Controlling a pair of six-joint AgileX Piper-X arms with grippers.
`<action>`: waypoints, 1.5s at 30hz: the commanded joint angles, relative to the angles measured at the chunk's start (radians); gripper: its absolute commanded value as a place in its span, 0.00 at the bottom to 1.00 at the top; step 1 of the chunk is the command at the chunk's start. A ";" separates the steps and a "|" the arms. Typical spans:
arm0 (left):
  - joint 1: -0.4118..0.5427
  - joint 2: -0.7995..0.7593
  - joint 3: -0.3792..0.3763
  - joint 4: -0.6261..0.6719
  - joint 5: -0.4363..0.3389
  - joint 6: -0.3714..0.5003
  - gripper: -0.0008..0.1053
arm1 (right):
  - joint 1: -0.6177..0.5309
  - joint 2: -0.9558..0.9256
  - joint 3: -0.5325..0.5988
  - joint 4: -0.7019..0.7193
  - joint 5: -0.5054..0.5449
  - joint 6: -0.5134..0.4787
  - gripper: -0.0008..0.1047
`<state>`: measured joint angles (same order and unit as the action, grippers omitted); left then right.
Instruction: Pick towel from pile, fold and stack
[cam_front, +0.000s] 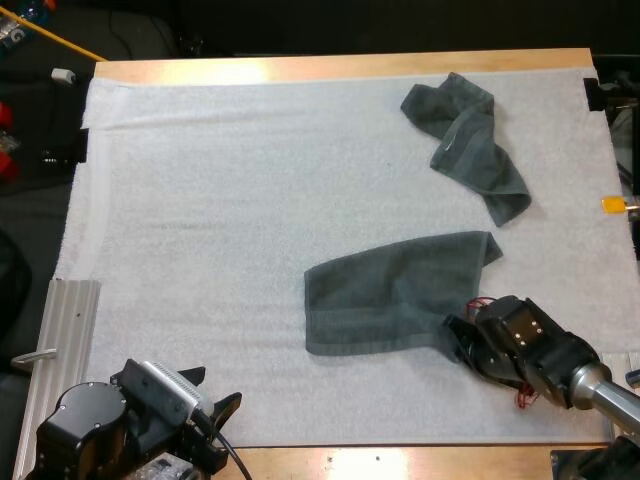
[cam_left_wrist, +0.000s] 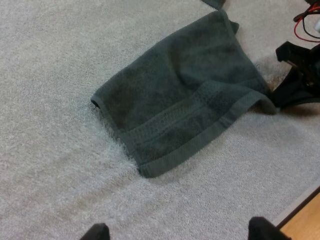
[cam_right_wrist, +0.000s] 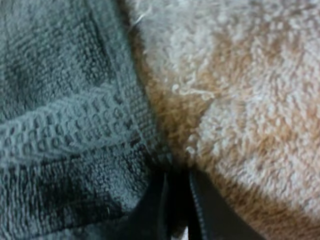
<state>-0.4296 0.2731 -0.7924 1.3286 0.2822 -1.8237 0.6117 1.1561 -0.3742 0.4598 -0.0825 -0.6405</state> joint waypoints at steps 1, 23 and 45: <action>-0.004 0.003 -0.002 -0.004 0.006 -0.005 0.52 | -0.003 -0.003 0.001 -0.005 -0.018 -0.050 0.01; -0.004 0.396 0.088 -0.298 0.298 0.049 0.44 | -0.003 -0.204 -0.069 0.382 0.178 -0.385 0.01; -0.335 0.939 0.088 -0.517 -0.099 0.120 0.58 | -0.003 -0.204 -0.069 0.385 0.213 -0.385 0.01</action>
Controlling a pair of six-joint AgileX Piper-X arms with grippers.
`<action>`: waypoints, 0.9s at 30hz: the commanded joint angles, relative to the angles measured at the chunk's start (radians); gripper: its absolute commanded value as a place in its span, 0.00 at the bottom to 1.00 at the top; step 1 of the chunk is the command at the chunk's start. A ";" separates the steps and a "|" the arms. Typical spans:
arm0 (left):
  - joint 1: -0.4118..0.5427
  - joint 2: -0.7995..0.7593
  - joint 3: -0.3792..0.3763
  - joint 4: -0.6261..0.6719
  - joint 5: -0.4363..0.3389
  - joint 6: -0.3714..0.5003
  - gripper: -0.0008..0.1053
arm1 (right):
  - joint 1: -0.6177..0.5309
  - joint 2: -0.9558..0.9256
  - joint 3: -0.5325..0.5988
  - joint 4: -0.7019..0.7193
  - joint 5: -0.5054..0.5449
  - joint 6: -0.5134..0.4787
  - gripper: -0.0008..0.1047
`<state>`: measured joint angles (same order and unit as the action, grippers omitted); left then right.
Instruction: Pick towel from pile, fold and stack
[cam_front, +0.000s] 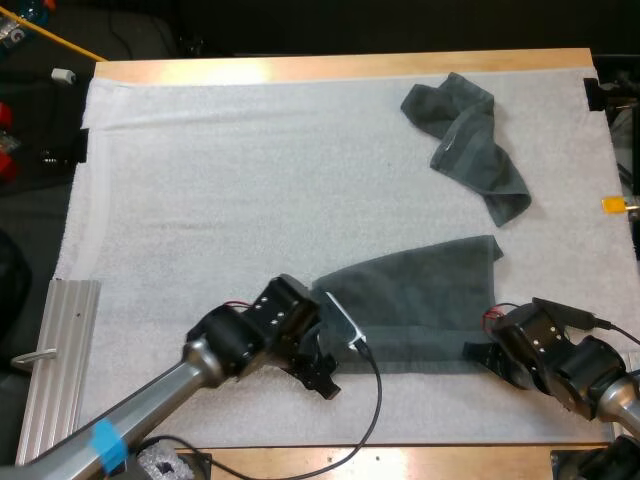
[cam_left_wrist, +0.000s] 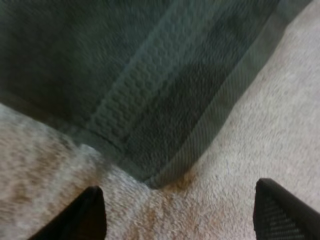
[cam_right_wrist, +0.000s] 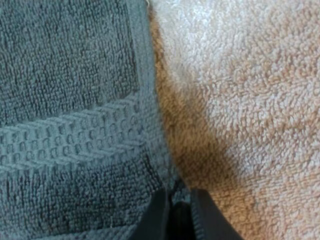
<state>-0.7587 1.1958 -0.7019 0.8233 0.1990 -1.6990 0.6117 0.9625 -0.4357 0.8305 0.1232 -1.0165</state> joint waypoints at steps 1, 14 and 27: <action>-0.006 0.034 -0.002 -0.013 -0.016 -0.007 0.58 | -0.003 -0.010 -0.007 0.014 0.007 -0.009 0.01; -0.006 0.288 -0.002 -0.140 -0.025 -0.009 0.58 | -0.003 -0.010 -0.007 0.014 0.007 -0.009 0.01; -0.006 0.305 -0.002 -0.085 -0.025 -0.031 0.06 | -0.003 -0.010 -0.007 0.012 0.007 -0.009 0.01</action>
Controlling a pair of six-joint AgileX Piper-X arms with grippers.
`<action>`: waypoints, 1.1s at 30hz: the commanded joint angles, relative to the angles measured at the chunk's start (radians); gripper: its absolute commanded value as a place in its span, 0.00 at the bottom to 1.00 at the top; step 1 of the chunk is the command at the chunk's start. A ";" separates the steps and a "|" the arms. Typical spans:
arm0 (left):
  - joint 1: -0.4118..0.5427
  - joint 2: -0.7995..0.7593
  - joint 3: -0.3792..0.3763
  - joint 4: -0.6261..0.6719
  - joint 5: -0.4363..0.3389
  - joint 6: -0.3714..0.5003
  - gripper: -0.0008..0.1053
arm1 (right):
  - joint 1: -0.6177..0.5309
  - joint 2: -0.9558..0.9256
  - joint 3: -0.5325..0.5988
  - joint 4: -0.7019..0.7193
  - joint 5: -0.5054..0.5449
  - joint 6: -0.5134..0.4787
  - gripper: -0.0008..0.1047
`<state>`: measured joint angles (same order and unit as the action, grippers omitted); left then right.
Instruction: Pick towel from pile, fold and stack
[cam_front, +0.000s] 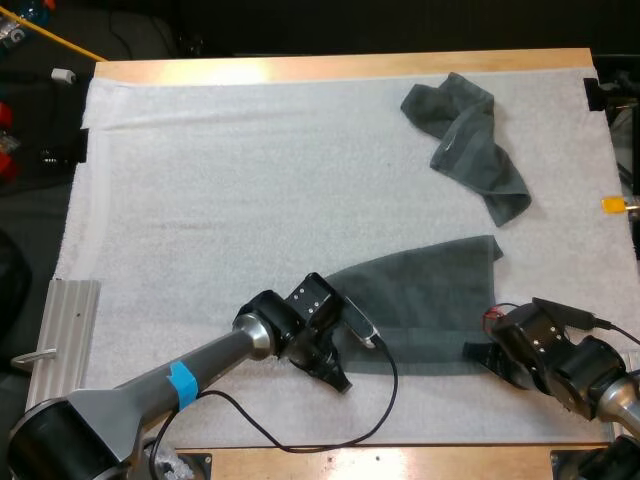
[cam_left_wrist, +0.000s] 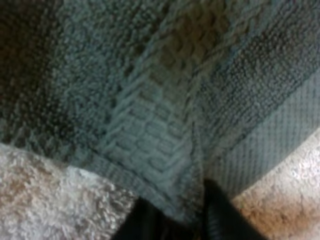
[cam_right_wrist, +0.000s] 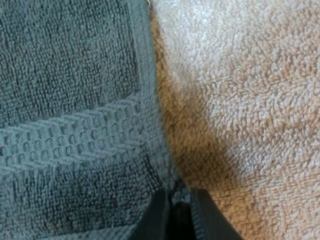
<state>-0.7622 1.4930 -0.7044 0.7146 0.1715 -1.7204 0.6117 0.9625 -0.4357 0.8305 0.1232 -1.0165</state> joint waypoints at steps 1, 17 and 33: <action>-0.003 0.008 0.000 0.034 0.002 -0.010 0.01 | -0.003 -0.010 -0.007 0.008 0.007 -0.009 0.01; -0.003 -0.250 -0.093 0.195 -0.013 -0.007 0.01 | -0.003 -0.008 -0.192 0.023 0.007 -0.185 0.01; -0.003 -0.539 -0.323 0.485 -0.184 -0.005 0.01 | 0.074 -0.083 -0.543 0.248 0.007 -0.285 0.01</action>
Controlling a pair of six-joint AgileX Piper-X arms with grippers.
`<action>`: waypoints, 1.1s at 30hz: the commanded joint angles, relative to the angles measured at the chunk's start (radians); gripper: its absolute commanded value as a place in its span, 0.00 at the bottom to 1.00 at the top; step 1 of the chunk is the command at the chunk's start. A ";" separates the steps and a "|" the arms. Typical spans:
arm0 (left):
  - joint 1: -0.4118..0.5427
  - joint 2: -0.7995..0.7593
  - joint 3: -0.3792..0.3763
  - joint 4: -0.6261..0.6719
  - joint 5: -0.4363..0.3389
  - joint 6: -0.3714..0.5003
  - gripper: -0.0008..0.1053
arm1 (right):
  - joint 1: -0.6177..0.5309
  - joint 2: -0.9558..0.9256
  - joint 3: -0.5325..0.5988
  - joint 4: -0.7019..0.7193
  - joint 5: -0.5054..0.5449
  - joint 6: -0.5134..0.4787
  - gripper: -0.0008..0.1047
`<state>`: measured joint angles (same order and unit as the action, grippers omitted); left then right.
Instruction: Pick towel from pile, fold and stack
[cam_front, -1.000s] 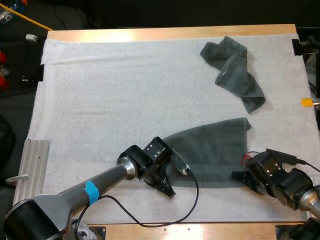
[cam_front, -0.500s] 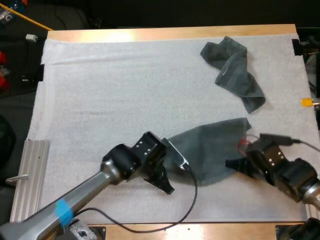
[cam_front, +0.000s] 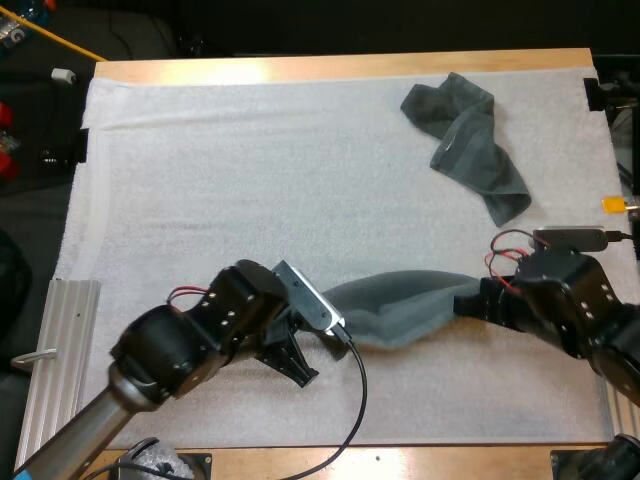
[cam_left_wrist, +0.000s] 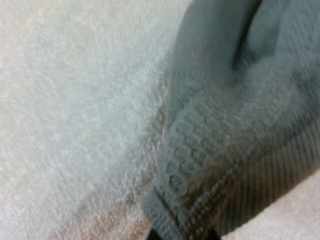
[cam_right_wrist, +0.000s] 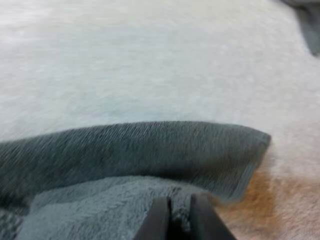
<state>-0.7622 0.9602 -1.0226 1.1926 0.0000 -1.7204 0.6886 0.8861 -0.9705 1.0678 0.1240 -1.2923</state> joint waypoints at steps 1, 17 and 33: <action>-0.003 -0.010 -0.027 0.026 -0.012 -0.005 0.01 | 0.019 -0.019 -0.020 0.026 0.006 0.000 0.01; -0.003 -0.147 -0.093 0.243 0.025 -0.056 0.01 | 0.341 -0.061 -0.198 0.181 0.101 0.180 0.01; 0.085 -0.013 0.089 -0.076 0.027 -0.025 0.01 | 0.271 0.196 -0.037 -0.030 0.167 0.145 0.01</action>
<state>-0.6744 0.9569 -0.9309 1.1396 0.0396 -1.7429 0.9589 1.0980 -1.0036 1.0454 0.2685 -1.1410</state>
